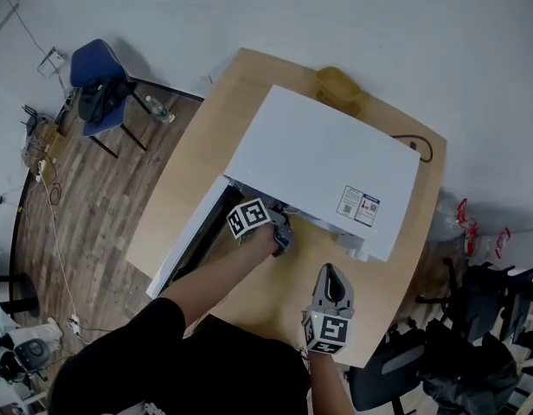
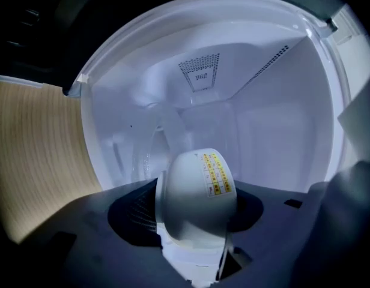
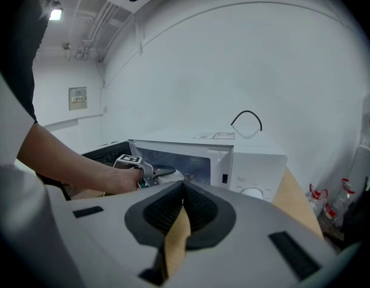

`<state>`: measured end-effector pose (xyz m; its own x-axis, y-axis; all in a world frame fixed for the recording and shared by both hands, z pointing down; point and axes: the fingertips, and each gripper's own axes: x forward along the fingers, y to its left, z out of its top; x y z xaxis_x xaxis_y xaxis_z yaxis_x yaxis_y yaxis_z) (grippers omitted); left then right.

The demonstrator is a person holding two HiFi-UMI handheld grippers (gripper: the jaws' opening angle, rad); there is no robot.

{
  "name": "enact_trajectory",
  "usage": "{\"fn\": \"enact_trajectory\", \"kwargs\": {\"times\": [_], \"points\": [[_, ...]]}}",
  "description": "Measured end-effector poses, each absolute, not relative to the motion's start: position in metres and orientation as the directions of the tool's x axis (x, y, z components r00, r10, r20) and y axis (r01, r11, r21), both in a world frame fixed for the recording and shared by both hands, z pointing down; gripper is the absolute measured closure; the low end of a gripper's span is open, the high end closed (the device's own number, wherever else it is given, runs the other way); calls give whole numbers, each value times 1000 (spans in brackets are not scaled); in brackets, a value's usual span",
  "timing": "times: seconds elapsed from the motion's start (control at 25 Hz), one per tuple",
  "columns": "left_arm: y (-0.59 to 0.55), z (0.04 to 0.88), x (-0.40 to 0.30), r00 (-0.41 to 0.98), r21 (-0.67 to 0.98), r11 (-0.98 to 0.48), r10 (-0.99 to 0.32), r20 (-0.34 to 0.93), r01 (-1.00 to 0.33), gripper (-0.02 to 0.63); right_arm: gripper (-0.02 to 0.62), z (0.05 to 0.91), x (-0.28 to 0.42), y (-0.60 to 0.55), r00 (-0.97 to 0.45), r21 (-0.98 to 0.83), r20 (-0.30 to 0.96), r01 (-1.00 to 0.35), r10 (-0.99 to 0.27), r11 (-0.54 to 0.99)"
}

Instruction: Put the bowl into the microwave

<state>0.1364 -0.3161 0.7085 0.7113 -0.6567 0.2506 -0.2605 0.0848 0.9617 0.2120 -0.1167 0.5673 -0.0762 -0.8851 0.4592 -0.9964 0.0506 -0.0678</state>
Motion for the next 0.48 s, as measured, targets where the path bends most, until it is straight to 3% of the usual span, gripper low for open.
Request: {"fn": "enact_trajectory", "kwargs": {"times": [0.24,0.48], "points": [[-323,707,149,740,938,49,-601,303,-344,373,534,574,215,-112,-66,-65,474,-997,-878,40],[-327,706,149,733,854,-114,-578,359,-508,373,534,579,215,-108,-72,-57,487,-997,-870,51]]}}
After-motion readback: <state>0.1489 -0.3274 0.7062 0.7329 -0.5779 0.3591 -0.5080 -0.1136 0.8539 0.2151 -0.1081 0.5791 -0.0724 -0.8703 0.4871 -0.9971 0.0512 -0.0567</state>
